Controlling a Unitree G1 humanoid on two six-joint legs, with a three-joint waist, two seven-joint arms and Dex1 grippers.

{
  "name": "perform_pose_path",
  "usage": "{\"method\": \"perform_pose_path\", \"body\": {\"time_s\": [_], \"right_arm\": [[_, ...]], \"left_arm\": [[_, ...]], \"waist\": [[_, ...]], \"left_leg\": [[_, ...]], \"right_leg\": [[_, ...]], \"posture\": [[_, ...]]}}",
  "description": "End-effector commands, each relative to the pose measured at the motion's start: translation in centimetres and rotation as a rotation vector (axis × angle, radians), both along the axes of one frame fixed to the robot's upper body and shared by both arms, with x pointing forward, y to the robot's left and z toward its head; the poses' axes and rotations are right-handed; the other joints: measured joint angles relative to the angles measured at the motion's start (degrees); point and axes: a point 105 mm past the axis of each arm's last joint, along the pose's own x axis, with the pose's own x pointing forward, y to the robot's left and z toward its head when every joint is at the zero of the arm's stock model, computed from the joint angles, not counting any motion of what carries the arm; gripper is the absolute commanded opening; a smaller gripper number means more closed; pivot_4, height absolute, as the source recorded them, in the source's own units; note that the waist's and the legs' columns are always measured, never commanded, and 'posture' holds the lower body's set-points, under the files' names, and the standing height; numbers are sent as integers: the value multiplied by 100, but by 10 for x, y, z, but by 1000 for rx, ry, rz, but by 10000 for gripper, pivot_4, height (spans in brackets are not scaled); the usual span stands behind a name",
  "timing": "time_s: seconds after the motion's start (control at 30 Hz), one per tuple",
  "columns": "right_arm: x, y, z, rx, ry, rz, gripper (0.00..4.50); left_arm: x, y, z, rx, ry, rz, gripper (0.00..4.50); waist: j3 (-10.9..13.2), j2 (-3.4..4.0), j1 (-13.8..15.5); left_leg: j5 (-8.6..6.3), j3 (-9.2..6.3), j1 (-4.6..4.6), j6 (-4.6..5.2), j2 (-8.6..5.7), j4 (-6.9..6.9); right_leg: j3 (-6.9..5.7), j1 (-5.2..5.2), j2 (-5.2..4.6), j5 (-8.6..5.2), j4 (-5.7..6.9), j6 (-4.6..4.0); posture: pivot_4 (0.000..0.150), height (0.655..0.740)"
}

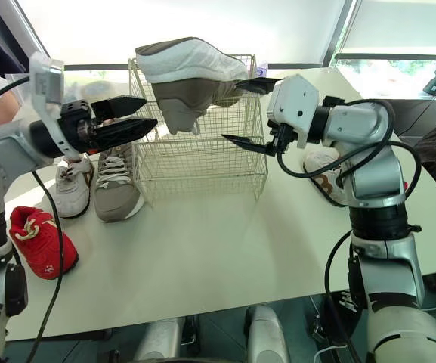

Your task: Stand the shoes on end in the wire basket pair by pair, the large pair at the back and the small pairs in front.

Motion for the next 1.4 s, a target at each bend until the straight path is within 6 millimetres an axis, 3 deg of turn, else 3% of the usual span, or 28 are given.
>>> {"method": "perform_pose_path", "body": {"time_s": [0.03, 0.17, 0.27, 0.5, 0.73, 0.97, 1.23, 1.4], "right_arm": [[-14, 6, 24, 107, -29, 8, 44820], [-16, 9, 28, 144, -8, -3, 44820], [-17, 13, 34, 192, 4, 0, 37068], [-18, 24, 53, 268, -25, 19, 1956], [-19, 27, 68, 310, -57, 22, 1956], [-10, 27, 78, 337, -97, -22, 1956], [-5, 24, 83, 354, -116, -51, 1956], [-9, 14, 80, 401, -67, -60, 1956]], "left_arm": [[-2, -8, 14, 33, -85, -54, 45000], [0, -13, 15, 42, -84, -98, 45000], [3, -14, 15, 46, -91, -109, 45000], [9, -24, 37, -26, -170, -127, 45000], [12, -35, 63, -138, -218, -158, 45000], [31, -48, 77, -225, -239, -124, 45000], [41, -52, 72, -223, -230, -98, 45000], [25, -38, 61, -169, -204, -126, 45000]], "waist": [[0, 0, -4], [0, 0, -6], [0, -1, -8], [0, -2, 8], [0, -2, 2], [1, -3, -10], [1, -3, -17], [1, -3, -38]], "left_leg": [[0, -1, 0, 0, 0, 0], [-1, 0, 0, 1, 0, -3], [-1, 0, 0, 2, 0, -2], [-1, -1, -4, 5, -1, 0], [-1, -2, -4, 6, 0, -1], [-1, -1, -2, 7, -1, -1], [-2, 0, -4, 10, -1, -4], [-3, 0, -3, 10, 0, -7]], "right_leg": [[0, 0, 0, 0, 0, 0], [0, 0, 0, -1, -5, 0], [0, 0, 0, -1, -5, 0], [0, 1, 0, -1, -8, -1], [-1, 1, 1, -1, -7, 1], [-1, 2, 1, -1, -6, 2], [0, 1, 1, 7, -8, 21], [0, 0, 1, 6, -8, 20]], "posture": [[1500, 7400], [1500, 7400], [1500, 7400], [1500, 7400], [1500, 7400], [1500, 7400], [1500, 7400], [1500, 7400]]}}
